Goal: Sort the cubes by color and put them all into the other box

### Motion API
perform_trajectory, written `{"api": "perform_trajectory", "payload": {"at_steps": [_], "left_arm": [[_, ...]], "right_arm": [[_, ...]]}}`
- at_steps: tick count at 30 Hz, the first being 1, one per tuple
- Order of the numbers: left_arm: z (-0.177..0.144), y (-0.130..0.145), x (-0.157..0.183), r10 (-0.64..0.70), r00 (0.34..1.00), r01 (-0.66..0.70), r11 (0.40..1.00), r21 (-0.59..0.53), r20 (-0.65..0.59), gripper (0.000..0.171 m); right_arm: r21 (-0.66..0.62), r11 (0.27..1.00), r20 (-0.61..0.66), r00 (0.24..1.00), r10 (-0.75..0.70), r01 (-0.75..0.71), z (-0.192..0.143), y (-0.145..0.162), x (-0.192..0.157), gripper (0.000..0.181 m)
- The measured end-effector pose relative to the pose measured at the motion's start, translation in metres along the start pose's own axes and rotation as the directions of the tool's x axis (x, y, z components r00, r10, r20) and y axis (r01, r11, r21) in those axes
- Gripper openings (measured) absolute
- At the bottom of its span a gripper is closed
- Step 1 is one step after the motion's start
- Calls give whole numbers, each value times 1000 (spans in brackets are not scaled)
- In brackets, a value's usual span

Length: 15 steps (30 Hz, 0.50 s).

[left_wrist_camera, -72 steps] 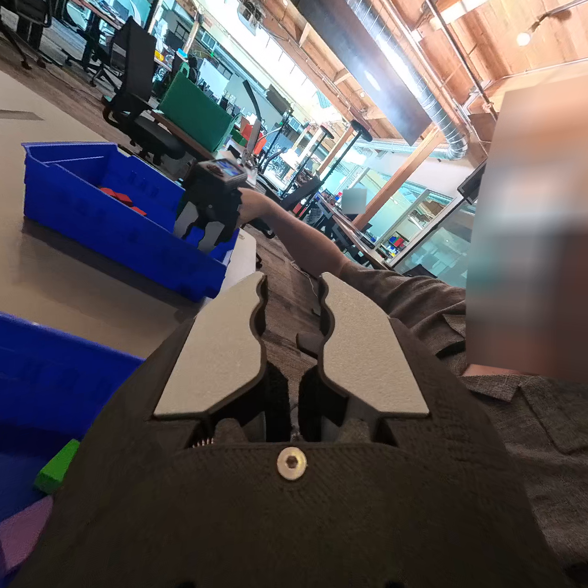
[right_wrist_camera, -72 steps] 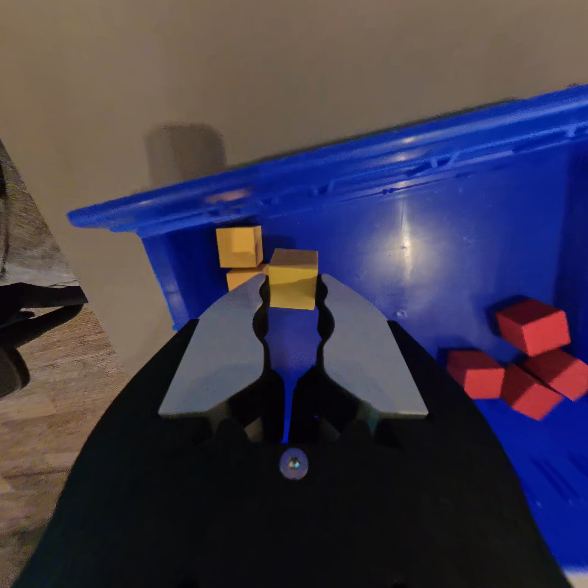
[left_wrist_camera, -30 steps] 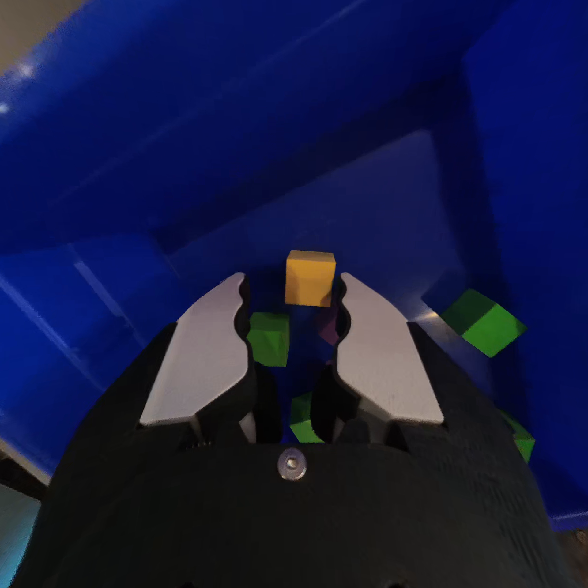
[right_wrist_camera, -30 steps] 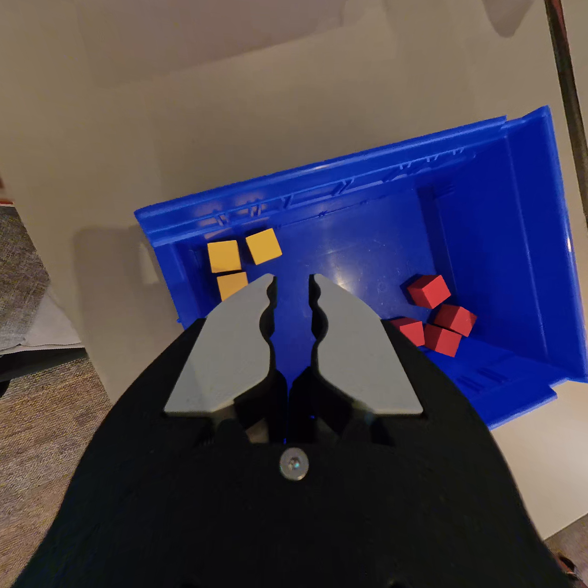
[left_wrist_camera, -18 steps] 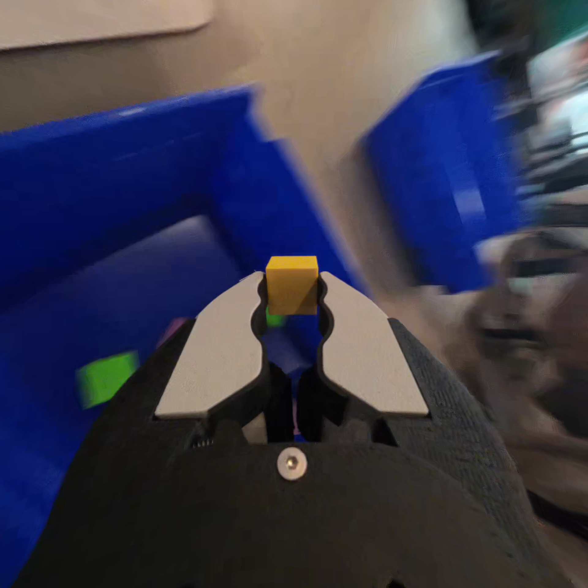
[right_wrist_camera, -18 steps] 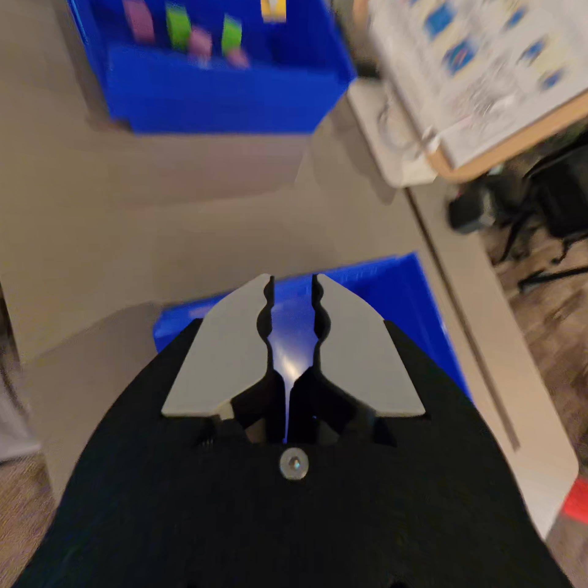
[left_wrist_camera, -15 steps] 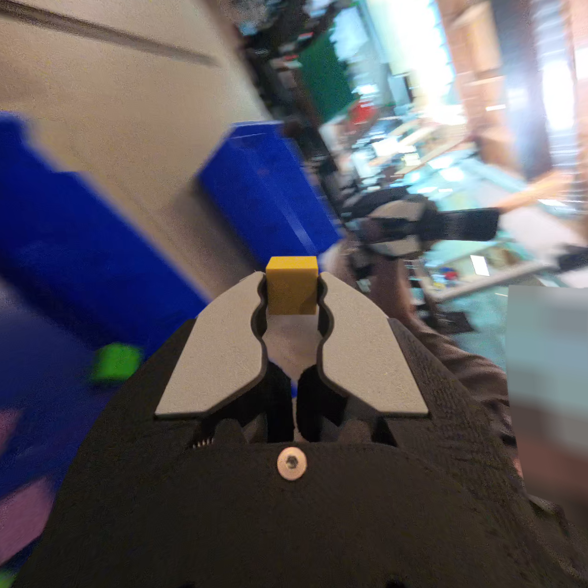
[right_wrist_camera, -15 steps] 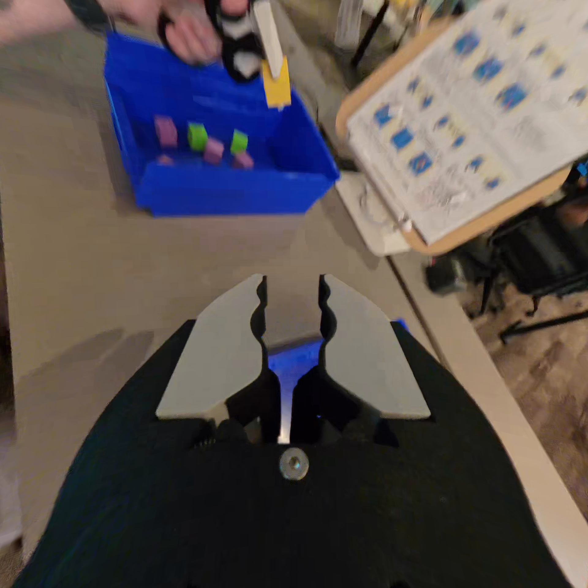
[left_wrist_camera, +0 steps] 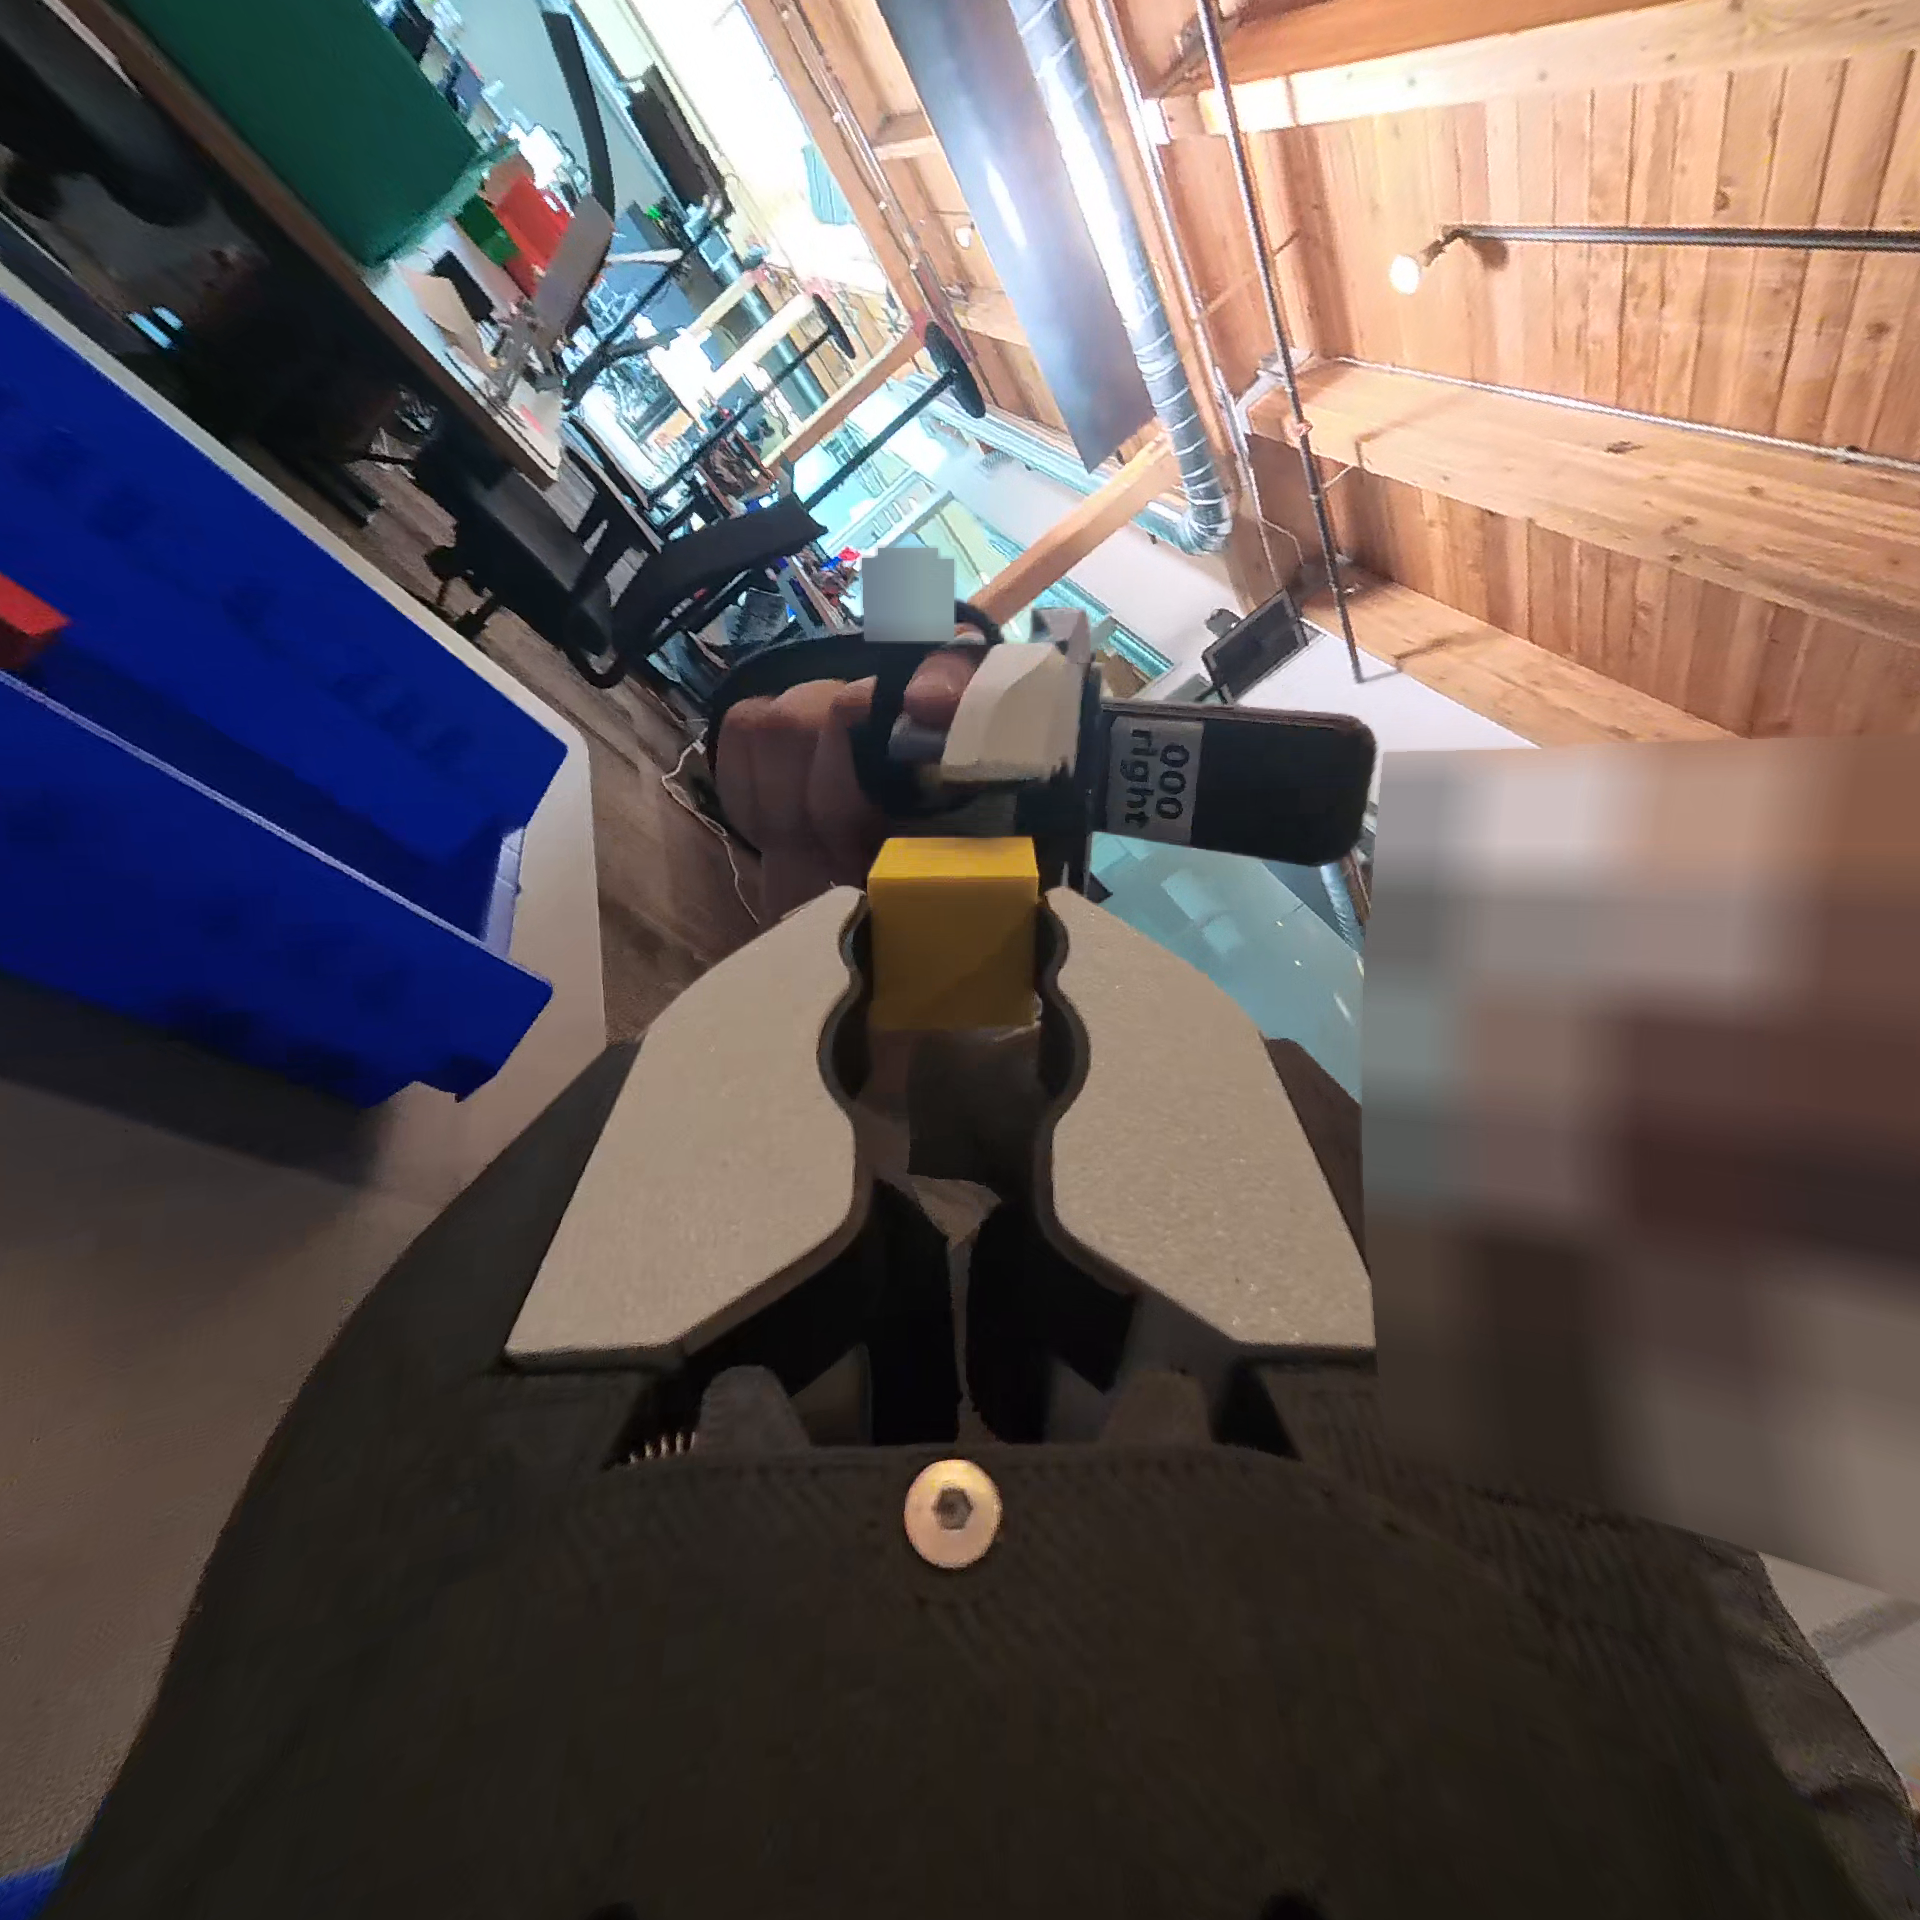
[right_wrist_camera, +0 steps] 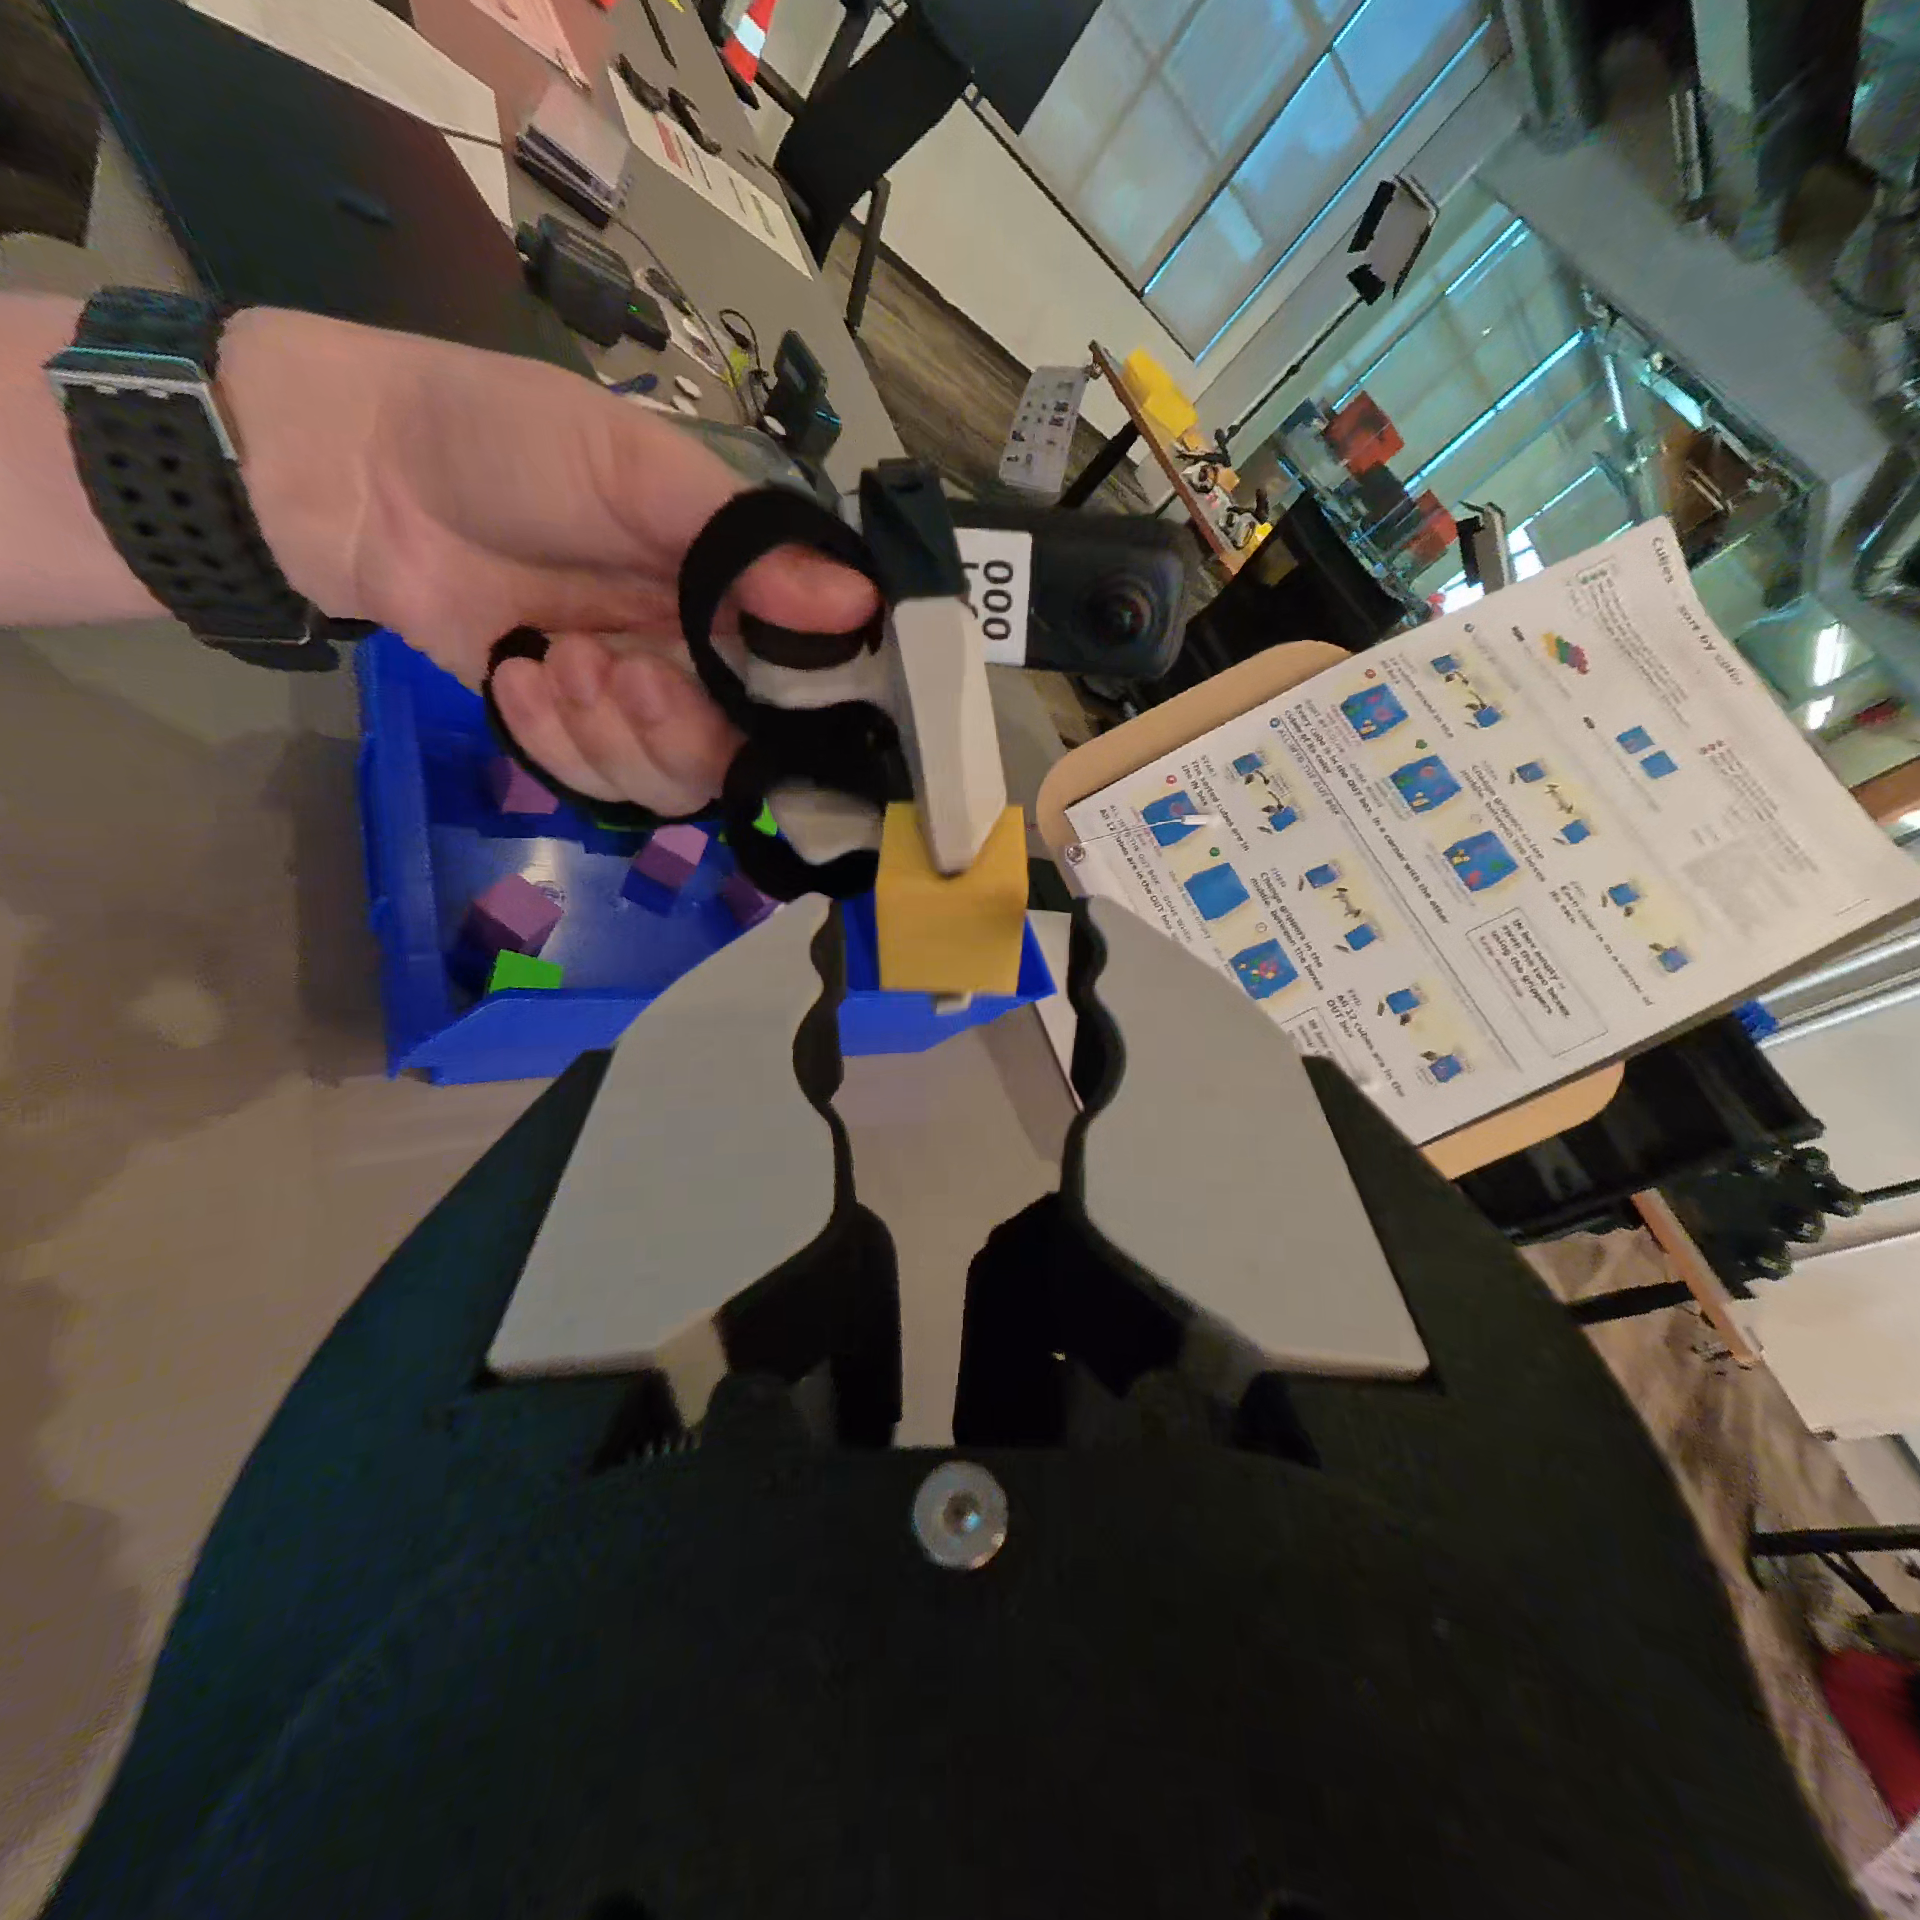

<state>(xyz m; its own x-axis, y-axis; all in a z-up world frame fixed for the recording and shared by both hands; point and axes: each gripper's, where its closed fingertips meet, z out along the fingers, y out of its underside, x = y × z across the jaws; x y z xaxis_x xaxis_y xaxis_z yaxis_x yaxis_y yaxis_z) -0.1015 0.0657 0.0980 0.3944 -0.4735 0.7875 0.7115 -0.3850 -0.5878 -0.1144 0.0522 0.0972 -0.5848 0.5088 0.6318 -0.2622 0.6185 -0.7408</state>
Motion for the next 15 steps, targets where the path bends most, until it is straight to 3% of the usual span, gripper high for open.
{"api": "perform_trajectory", "payload": {"at_steps": [2,3,7,10,12,15], "left_arm": [[6,3,0,-1,1000,1,1000,-11,-8,29],[8,4,1,-3,1000,3,1000,-9,-16,29],[11,2,0,9,1000,-9,1000,13,-18,29],[10,-2,7,14,999,-11,998,58,-42,50],[1,-3,3,51,998,-55,995,82,45,51],[-26,-1,-8,142,952,-168,983,74,273,39]], "right_arm": [[-5,1000,2,1000,-11,11,2,-1,-1,38],[-10,1000,16,1000,-19,19,2,-1,-4,29],[-27,999,8,999,-31,32,-2,2,-2,27],[-51,998,-12,999,-48,48,-12,8,5,27],[-116,992,-16,998,-58,56,-28,21,14,27],[-302,953,39,999,-21,32,-64,68,27,27]]}}
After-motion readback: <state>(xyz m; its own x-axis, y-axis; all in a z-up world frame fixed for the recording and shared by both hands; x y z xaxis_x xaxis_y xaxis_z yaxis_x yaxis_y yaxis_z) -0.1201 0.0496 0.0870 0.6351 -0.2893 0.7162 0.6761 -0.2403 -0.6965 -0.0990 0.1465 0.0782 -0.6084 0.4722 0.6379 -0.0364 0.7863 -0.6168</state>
